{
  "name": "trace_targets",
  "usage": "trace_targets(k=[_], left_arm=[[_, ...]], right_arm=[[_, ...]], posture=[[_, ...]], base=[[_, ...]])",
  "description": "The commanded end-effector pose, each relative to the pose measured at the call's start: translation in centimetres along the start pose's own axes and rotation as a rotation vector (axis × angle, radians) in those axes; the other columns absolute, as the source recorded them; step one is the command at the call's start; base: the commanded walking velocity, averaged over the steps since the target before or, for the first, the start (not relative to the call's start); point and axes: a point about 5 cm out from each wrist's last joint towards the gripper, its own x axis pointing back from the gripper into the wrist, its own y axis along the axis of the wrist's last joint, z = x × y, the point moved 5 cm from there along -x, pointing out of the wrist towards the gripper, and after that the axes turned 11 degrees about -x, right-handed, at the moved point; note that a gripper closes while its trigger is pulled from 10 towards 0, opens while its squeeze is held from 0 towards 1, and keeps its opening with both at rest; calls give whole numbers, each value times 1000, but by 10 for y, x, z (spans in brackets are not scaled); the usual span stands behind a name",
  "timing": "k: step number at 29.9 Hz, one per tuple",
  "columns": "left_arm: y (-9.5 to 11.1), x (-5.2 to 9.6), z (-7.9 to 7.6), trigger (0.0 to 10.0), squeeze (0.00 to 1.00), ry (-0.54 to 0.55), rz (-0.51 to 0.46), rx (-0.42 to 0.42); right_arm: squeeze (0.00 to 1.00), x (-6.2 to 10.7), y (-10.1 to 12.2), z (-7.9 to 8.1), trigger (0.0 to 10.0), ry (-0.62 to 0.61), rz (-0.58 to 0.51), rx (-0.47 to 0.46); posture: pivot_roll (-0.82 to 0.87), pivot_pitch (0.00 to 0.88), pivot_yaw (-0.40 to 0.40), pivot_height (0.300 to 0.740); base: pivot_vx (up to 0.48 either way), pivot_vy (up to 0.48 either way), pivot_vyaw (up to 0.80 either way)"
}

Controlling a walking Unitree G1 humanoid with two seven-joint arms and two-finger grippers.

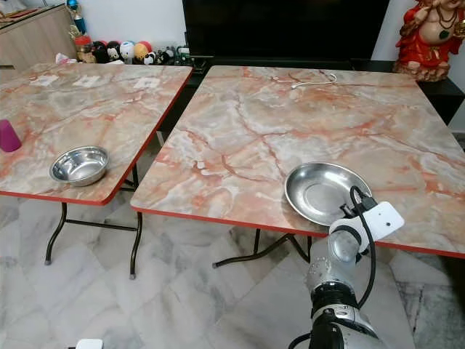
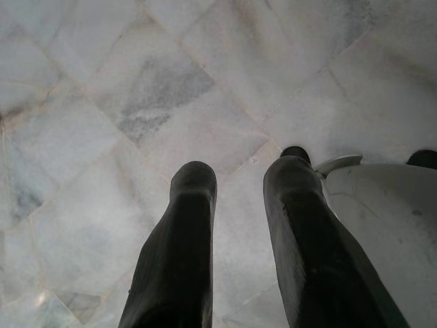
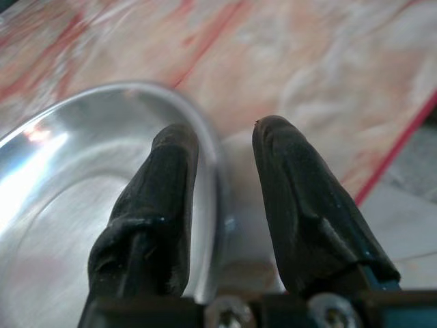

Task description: Setting the table

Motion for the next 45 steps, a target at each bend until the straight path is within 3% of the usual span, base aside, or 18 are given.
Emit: trace_targets(k=[1,5,8,10,11,12,13,18,20,23,31,45], left_arm=[[-5,1,1,10000,0,-4,13,-14],[-5,1,0,10000,0,-5,13,-11],[-5,1,0,10000,0,-5,12,-9],[-4,1,-1,10000,0,-4,10,-5],[-4,1,-2,10000,0,-4,9,-2],[-4,1,-3,10000,0,-4,9,-2],[-4,1,-3,10000,0,-4,9,-2],[-3,1,-1,10000,0,7,6,12],[-4,1,-1,10000,0,15,9,25],[-5,1,-1,10000,0,13,13,40],[-5,1,0,10000,0,17,13,50],[-6,1,-2,10000,0,11,16,54]], right_arm=[[0,0,17,0,10000,13,-94,34],[0,9,35,18,10000,166,-214,147],[0,14,37,28,10000,258,-238,206],[0,22,30,41,10000,382,-223,269],[0,34,18,56,10000,547,-191,340],[0,39,13,61,10000,601,-179,365],[0,39,13,61,10000,601,-179,365],[0,68,-20,72,10000,886,-6,464],[0,79,-25,73,10000,961,4,521],[0,91,-33,77,10000,1030,31,533],[0,99,-38,87,10000,987,52,455],[0,111,-48,96,10000,936,93,398]], posture=[[-11,0,14,740],[-20,0,12,740],[-28,0,4,740],[-33,0,3,740],[-35,0,3,740],[-36,0,1,740],[-36,0,1,740],[-37,0,-13,740],[-44,0,-19,740],[-43,0,-16,740],[-29,0,-14,740],[-33,0,-15,740]], base=[[0,0,0],[0,0,0],[0,0,0],[0,0,0],[0,0,0],[0,0,0],[0,0,0],[0,0,0],[0,0,0],[0,0,0],[0,308,0],[0,480,0]])
